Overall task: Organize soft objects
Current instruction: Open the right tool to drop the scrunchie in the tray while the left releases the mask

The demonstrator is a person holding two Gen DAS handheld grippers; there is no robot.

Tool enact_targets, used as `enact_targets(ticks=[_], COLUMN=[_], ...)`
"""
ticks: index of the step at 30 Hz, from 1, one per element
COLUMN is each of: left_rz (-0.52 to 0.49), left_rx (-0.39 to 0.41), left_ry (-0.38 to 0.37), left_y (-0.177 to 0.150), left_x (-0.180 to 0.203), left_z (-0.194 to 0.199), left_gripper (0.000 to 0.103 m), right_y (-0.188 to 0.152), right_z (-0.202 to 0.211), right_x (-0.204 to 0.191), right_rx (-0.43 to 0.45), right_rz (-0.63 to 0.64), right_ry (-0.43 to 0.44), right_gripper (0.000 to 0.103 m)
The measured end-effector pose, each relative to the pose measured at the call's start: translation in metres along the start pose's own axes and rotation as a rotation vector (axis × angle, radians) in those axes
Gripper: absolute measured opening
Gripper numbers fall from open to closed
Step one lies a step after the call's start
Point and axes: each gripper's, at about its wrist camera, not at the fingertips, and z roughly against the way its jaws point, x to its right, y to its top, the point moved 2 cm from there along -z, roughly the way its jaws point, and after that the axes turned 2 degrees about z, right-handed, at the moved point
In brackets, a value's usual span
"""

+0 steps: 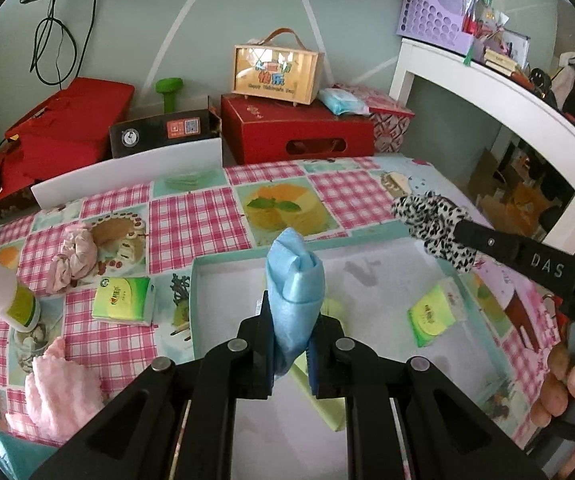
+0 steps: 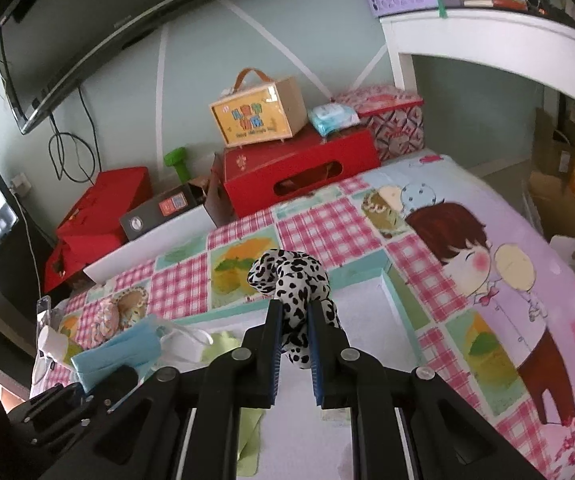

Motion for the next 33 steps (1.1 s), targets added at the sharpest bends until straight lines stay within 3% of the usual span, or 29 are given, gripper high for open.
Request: enact_targets(ticks=[13, 23, 26, 30, 33], left_rz=[0.104, 0.077, 0.082, 0.074, 0.062], left_rx=[-0.1, -0.181, -0.203, -0.213, -0.213], left_ry=[0.001, -0.044, -0.064, -0.09, -0.097], left_y=[-0.015, -0.022, -0.024, -0.025, -0.025], left_x=[-0.025, -0.01, -0.008, -0.004, 0.0], left_z=[-0.045, -0.056, -0.057, -0.054, -0.05], left_gripper=[0.012, 0.014, 0.018, 0.034, 0.037], right_y=[-0.027, -0.031, -0.032, -0.032, -0.03], right_z=[-0.052, -0.059, -0.06, -0.059, -0.055], right_x=[-0.011, -0.019, -0.019, -0.021, -0.022], right_rx=[-0.168, -0.228, -0.237, -0.236, -0.225], right_rz=[0.051, 0.076, 0.08, 0.089, 0.089], right_ry=[-0.056, -0.062, -0.063, -0.066, -0.065], right_gripper=[0.017, 0.019, 0.027, 0.039, 0.041])
